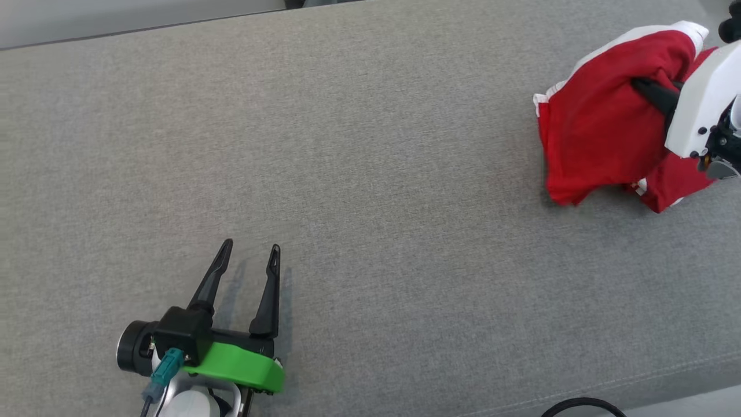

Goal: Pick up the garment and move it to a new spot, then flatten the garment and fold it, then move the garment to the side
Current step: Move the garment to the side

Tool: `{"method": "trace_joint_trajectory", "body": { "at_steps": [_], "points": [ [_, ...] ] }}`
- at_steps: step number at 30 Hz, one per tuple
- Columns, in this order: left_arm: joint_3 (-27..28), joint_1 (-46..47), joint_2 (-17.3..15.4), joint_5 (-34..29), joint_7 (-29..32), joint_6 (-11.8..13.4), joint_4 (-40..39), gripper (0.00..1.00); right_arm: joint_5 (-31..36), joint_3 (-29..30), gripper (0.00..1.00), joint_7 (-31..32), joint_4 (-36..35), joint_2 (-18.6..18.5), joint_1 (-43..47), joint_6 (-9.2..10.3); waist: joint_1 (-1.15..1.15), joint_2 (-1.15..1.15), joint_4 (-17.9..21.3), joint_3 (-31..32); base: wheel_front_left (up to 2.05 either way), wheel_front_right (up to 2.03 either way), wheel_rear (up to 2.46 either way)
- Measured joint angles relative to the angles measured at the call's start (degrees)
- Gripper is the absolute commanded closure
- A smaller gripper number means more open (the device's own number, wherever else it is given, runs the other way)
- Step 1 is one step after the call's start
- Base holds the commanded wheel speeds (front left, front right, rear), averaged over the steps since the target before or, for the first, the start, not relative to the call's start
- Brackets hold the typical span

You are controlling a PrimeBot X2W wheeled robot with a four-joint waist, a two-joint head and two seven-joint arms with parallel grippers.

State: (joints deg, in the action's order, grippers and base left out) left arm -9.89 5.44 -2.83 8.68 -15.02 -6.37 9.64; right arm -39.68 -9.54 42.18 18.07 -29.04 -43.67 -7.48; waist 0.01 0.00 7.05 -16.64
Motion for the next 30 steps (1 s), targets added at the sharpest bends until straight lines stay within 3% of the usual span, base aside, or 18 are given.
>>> {"method": "trace_joint_trajectory", "body": {
  "at_steps": [9, 18, 25, 30],
  "points": [
    [-0.47, 0.05, 0.0, 1.6, 0.0, 0.6, 0.02, 0.0, -3.36, -2.19, 1.0, 8.6, -3.81, -1.69, -3.48, 0.0, 0.0, 0.0, -4.96, -0.45, 0.0, 0.0, 0.0],
    [-0.67, 0.0, 0.0, 1.94, 0.0, 1.15, -0.11, 0.0, -4.47, 2.25, 1.0, 17.46, -4.81, -8.69, -1.35, 0.0, 0.0, 0.0, -6.36, -1.4, 0.0, 0.0, 0.0],
    [-0.66, 1.29, 0.0, 1.21, 0.0, 0.74, 0.35, 0.0, -0.3, 6.69, 1.0, 17.96, -4.01, -11.93, 0.3, 0.0, 0.0, 0.0, -5.64, -2.9, 0.0, 0.0, 0.0],
    [-0.6, 2.31, 0.0, 0.8, -0.01, 0.24, 1.07, 0.0, 4.97, 6.57, 1.0, 14.37, -2.22, -15.1, 2.32, -0.01, 0.0, 0.0, -5.33, -3.82, 0.0, 0.0, 0.0]
  ]
}}
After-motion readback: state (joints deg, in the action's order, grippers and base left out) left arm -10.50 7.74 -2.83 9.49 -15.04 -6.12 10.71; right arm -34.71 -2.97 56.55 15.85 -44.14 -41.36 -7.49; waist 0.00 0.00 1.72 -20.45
